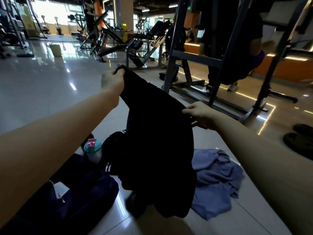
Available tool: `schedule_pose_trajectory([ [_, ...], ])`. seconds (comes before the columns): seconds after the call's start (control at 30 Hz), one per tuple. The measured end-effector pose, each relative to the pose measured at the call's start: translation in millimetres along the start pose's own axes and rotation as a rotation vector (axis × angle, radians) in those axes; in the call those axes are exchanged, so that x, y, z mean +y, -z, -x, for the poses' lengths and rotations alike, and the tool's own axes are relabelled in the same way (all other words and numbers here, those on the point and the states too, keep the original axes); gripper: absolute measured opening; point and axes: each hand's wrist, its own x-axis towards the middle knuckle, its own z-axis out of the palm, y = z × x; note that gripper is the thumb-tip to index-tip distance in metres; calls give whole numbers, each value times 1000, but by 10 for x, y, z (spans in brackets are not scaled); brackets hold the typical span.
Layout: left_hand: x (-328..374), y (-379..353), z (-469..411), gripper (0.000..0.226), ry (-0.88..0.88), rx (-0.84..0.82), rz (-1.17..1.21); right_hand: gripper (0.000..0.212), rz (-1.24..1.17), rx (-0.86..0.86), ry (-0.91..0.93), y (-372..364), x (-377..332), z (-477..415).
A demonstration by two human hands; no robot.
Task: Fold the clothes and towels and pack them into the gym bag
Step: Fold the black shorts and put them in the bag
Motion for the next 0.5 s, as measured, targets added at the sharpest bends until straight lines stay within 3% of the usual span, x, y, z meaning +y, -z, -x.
schedule_pose_trajectory([
  [0.1, -247, 83, -92, 22, 67, -7, -101, 29, -337, 42, -60, -4, -96, 132],
  [0.23, -596, 190, -102, 20, 133, -94, -373, 26, -505, 177, -96, -49, -328, 207],
  [0.33, -561, 40, 180, 25, -60, -228, -664, 21, -605, 225, -119, -118, -416, 160],
  [0.43, -268, -232, 660, 40, -428, -504, -495, 18, -760, 255, -131, -142, -468, 82],
  [0.5, -122, -415, 949, 40, -448, -799, -408, 16, -857, 266, -164, -100, -464, 34],
])
